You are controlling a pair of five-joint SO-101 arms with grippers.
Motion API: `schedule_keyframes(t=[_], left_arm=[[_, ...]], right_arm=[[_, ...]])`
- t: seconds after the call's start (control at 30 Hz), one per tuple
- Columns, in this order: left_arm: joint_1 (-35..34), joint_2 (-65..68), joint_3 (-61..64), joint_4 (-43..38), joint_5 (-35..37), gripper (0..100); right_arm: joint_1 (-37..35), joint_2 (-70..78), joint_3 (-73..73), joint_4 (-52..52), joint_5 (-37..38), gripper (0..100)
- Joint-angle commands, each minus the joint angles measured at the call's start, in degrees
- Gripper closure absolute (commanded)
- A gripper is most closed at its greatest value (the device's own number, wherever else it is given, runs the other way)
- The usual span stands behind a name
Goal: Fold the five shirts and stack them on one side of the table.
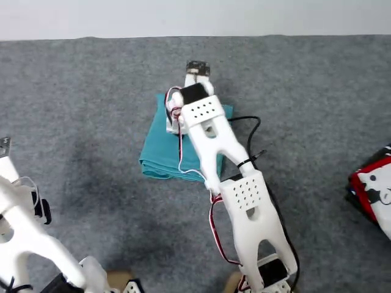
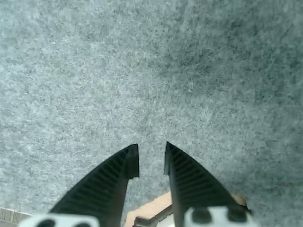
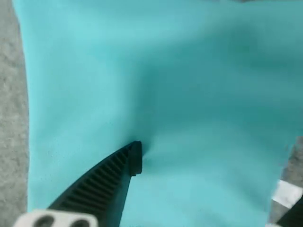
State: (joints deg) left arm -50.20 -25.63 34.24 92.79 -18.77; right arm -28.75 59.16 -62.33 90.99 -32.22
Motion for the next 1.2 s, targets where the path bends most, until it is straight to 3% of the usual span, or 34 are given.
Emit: schedule_keyframes(t=[0.0, 0.37, 0.43, 0.67, 0.97, 1.17], left_arm=[[0.3, -1.7, -0.3, -1.0, 0.4, 90], [0.3, -1.7, -0.2, -1.0, 0.4, 90], [0.3, -1.7, -0.2, -1.0, 0.4, 90], [0.2, -1.7, 1.7, -3.1, 0.4, 90], [0.0, -1.7, 3.6, -4.0, 0.4, 90], [0.1, -1.8, 3.6, -4.0, 0.4, 90]], right_arm=[[-0.4, 0.4, -1.1, -2.5, -0.6, 50.5], [0.0, 7.3, -1.1, -4.4, -1.0, 51.6], [0.0, 7.3, -1.1, -4.4, -0.9, 58.4], [0.0, 7.3, -1.1, -4.6, -0.6, 96.3], [2.5, 6.5, -4.8, -4.2, -0.5, 98.7], [3.3, 4.0, -14.0, 4.4, 0.1, 99.0]])
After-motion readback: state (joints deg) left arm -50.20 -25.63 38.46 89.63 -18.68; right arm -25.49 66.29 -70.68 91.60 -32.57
